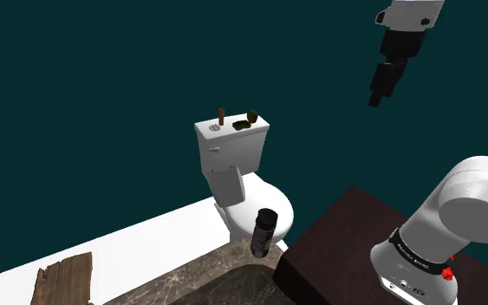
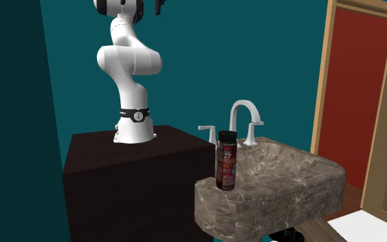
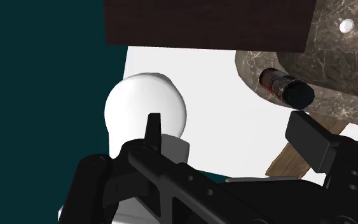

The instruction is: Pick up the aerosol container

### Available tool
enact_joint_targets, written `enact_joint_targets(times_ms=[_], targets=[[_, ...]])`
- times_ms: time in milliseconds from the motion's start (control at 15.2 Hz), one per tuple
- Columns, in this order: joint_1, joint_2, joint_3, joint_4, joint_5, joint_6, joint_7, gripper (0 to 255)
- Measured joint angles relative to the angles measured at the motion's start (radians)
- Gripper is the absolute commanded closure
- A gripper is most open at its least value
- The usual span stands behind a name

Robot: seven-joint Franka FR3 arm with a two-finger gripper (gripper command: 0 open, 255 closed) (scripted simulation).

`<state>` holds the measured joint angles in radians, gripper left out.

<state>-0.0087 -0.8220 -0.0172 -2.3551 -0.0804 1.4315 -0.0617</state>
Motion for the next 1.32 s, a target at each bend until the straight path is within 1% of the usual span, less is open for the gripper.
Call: enact_joint_targets(times_ms=[66, 198, 462, 660, 792, 924, 1320], targets=[[0.0, 0.0, 0.0, 0.0, 0.0, 0.0, 0.0, 0], [0.009, -0.011, 0.015, -0.038, 0.012, 0.029, 0.011, 0], [0.04, 0.0, 0.06, -0.143, 0.047, 0.15, 0.046, 0], [0.065, 0.014, 0.095, -0.2, 0.074, 0.228, 0.07, 0], [0.084, 0.027, 0.123, -0.263, 0.094, 0.307, 0.088, 0], [0.105, 0.046, 0.152, -0.296, 0.115, 0.363, 0.108, 0], [0.161, 0.175, 0.244, -0.375, 0.168, 0.585, 0.167, 0]])
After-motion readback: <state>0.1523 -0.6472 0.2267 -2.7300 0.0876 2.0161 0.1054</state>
